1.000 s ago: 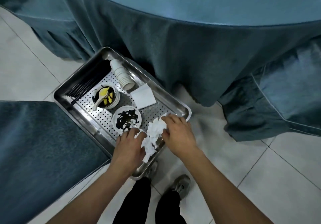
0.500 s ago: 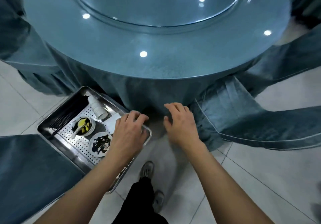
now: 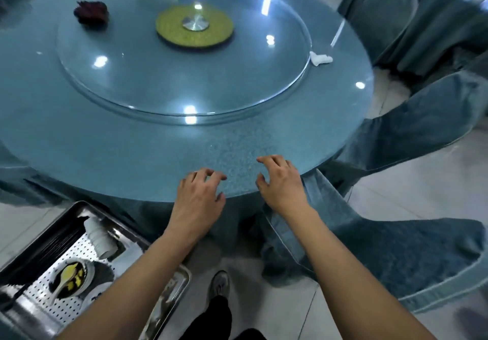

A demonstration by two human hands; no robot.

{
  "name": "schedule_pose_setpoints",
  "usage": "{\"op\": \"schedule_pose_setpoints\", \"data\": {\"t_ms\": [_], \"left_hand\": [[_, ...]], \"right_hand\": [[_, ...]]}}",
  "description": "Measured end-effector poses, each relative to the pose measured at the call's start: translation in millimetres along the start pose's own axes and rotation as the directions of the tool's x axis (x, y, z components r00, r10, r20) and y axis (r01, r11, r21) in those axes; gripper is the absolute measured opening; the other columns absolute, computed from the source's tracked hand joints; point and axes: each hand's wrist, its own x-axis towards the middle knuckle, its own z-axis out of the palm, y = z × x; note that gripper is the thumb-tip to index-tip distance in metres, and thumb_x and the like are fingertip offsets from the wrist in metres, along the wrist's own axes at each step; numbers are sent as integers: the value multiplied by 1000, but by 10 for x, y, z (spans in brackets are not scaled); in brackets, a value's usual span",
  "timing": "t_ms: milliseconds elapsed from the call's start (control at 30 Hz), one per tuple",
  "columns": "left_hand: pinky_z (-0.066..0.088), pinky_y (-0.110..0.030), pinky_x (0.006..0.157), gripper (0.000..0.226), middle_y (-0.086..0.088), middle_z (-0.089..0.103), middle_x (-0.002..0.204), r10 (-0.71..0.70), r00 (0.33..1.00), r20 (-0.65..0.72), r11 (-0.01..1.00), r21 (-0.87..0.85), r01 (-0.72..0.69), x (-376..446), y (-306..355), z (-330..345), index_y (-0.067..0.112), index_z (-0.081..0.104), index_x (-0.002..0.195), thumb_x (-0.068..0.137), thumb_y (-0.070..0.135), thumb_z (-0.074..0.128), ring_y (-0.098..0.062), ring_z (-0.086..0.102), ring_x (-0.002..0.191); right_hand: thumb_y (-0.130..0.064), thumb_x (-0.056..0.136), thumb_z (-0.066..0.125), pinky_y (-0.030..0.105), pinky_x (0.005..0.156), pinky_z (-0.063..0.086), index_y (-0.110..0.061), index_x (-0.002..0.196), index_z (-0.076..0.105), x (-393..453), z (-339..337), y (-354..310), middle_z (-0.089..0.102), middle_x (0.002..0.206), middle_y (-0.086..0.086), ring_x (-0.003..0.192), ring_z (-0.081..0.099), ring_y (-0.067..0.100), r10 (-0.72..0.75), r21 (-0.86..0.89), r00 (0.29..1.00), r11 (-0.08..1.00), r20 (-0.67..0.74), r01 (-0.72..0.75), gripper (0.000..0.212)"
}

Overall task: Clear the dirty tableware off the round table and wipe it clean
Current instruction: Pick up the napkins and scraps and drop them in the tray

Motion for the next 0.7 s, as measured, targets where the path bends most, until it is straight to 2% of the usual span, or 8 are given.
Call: {"op": "schedule_pose_setpoints", "data": {"t_ms": [200,433,700], "left_hand": [[50,-48,81,35,-9,66,107,44,999,1,999,28,-44,899,306,99,18,72,110,75,18,78,-37,63,94],[45,-45,86,34,-5,63,112,77,997,22,996,39,-78,2014,659,407,19,68,115,81,20,73,-33,59,101],[48,-45,87,41,-6,61,115,51,991,127,995,83,-62,3474,1019,1126,19,65,121,80,19,71,-33,60,101]], "right_hand": [[-22,89,61,46,97,44,-20,127,62,657,-321,499,60,126,6,110,56,31,70,14,997,997,-26,-70,38],[-25,93,58,46,102,42,-19,130,60,1727,-553,1303,58,128,7,114,55,31,92,7,996,996,-12,-92,38],[-26,94,57,45,104,40,-17,132,58,3359,-632,2377,57,131,10,118,53,32,117,14,992,993,37,-117,40]]}}
